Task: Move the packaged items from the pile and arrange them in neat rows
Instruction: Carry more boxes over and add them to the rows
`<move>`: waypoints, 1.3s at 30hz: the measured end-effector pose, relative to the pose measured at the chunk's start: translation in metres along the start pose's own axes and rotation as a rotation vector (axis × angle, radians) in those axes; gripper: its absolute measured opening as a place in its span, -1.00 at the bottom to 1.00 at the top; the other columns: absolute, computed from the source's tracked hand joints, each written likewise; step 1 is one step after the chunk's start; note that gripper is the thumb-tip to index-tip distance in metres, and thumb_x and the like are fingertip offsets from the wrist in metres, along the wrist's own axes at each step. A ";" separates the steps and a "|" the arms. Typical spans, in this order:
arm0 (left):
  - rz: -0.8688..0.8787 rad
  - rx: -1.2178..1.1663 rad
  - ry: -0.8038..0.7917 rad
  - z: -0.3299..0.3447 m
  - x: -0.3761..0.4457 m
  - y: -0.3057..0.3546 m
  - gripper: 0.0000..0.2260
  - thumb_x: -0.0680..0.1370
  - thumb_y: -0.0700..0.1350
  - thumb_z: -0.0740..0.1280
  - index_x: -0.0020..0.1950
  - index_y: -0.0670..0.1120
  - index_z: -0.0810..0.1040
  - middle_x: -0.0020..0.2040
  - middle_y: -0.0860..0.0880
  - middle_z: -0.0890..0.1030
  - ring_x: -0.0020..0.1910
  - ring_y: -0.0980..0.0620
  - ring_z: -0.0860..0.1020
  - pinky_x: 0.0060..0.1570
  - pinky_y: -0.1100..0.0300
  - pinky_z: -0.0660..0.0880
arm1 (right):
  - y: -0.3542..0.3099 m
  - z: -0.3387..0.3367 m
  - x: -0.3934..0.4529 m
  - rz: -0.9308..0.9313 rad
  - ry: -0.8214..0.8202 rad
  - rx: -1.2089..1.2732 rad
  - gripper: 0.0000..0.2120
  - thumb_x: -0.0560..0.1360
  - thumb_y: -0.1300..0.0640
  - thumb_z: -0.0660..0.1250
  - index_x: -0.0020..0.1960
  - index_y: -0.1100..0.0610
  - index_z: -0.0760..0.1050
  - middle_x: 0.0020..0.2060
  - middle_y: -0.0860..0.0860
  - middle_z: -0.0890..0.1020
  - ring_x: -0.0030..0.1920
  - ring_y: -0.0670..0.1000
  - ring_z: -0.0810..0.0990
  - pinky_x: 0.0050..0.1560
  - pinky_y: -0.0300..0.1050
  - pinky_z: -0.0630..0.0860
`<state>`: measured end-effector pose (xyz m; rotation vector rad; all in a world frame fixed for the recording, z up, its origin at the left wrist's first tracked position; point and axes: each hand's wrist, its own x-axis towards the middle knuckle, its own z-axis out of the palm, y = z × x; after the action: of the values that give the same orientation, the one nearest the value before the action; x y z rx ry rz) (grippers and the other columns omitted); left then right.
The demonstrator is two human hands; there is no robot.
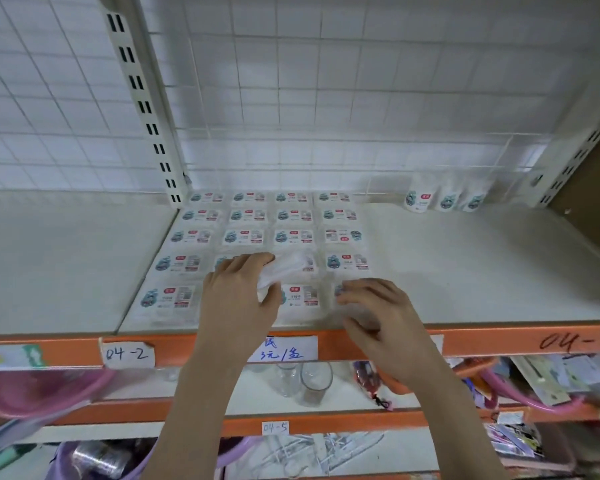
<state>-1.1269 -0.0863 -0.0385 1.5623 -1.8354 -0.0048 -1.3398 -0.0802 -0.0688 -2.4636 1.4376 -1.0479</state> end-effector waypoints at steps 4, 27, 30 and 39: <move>-0.006 -0.022 0.012 -0.002 -0.003 -0.001 -0.71 0.37 -0.20 0.42 0.08 -0.18 0.58 -0.07 -0.10 0.65 -0.12 -0.20 0.57 -0.11 -0.06 0.54 | 0.004 0.000 -0.004 0.011 0.017 0.082 -0.80 0.43 0.15 0.25 -0.06 0.10 0.63 0.02 -0.04 0.62 0.13 -0.13 0.47 0.20 -0.40 0.34; 0.005 0.018 -0.060 0.080 0.078 0.089 -0.67 0.49 -0.24 0.30 0.25 -0.10 0.47 0.16 -0.05 0.57 0.17 -0.10 0.48 0.13 0.06 0.41 | 0.113 -0.060 0.029 0.145 -0.049 -0.061 -0.79 0.38 0.38 0.36 -0.02 0.21 0.60 -0.06 0.08 0.63 -0.03 0.10 0.60 -0.01 -0.37 0.33; 0.060 0.121 -0.123 0.119 0.120 0.114 -0.65 0.53 -0.19 0.23 0.32 -0.03 0.38 0.19 -0.02 0.54 0.17 -0.06 0.46 0.07 0.10 0.38 | 0.148 -0.078 0.033 0.143 -0.059 -0.112 -0.81 0.36 0.40 0.35 -0.06 0.23 0.60 -0.12 0.09 0.64 -0.09 0.13 0.61 -0.08 -0.35 0.34; 0.066 0.314 -0.284 0.198 0.162 0.111 -0.56 0.54 -0.25 0.22 0.40 -0.01 0.30 0.29 -0.02 0.44 0.30 -0.05 0.36 0.25 0.11 0.35 | 0.195 -0.091 0.055 0.178 -0.116 -0.111 -0.81 0.45 0.28 0.29 0.05 0.20 0.58 -0.01 0.08 0.62 0.03 0.10 0.56 -0.06 -0.15 0.43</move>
<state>-1.3254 -0.2813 -0.0554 1.7875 -2.1926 0.1018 -1.5192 -0.2093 -0.0516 -2.3695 1.6815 -0.7984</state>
